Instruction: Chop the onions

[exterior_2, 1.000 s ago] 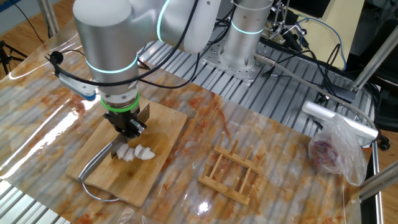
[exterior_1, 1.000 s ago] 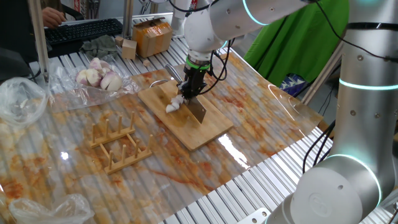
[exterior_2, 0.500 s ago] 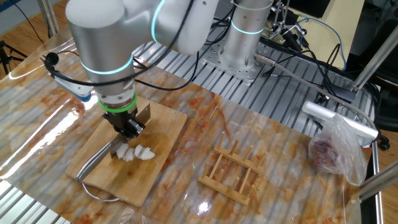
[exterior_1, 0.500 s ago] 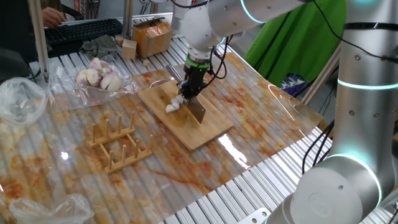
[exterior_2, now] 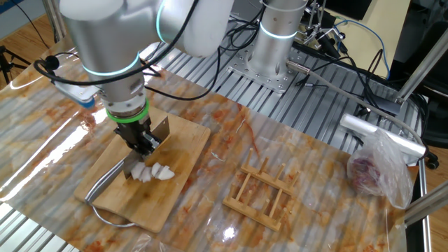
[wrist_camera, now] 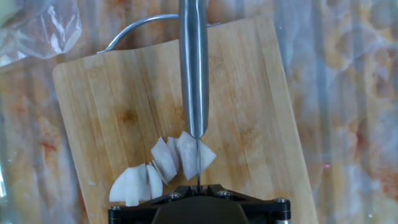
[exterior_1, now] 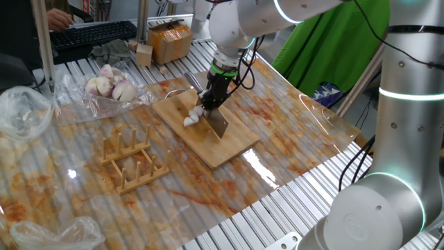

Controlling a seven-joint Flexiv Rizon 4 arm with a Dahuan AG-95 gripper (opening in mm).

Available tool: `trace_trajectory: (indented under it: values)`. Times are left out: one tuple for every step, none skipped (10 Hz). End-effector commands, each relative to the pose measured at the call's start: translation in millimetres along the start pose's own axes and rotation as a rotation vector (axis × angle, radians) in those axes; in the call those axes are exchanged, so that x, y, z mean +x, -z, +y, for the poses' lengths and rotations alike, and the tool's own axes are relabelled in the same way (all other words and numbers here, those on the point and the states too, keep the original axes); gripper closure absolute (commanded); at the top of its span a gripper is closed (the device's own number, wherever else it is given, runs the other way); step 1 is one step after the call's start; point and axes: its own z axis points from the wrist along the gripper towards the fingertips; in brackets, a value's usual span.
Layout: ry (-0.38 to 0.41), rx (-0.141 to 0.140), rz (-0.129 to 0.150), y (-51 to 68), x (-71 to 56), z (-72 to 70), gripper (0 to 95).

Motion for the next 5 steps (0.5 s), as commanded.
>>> trace_trajectory:
  values:
    - [0.099, 0.114, -0.037, -3.9, 1.7, -3.0, 95.0]
    - [0.144, 0.226, -0.053, -7.1, 2.6, -3.5, 95.0]
    - [0.135, 0.200, -0.047, -6.7, 3.2, -3.2, 95.0]
    - [0.132, 0.212, -0.020, 3.3, 2.4, -0.7, 95.0]
    - [0.129, 0.197, -0.003, 11.2, 1.0, 1.1, 95.0]
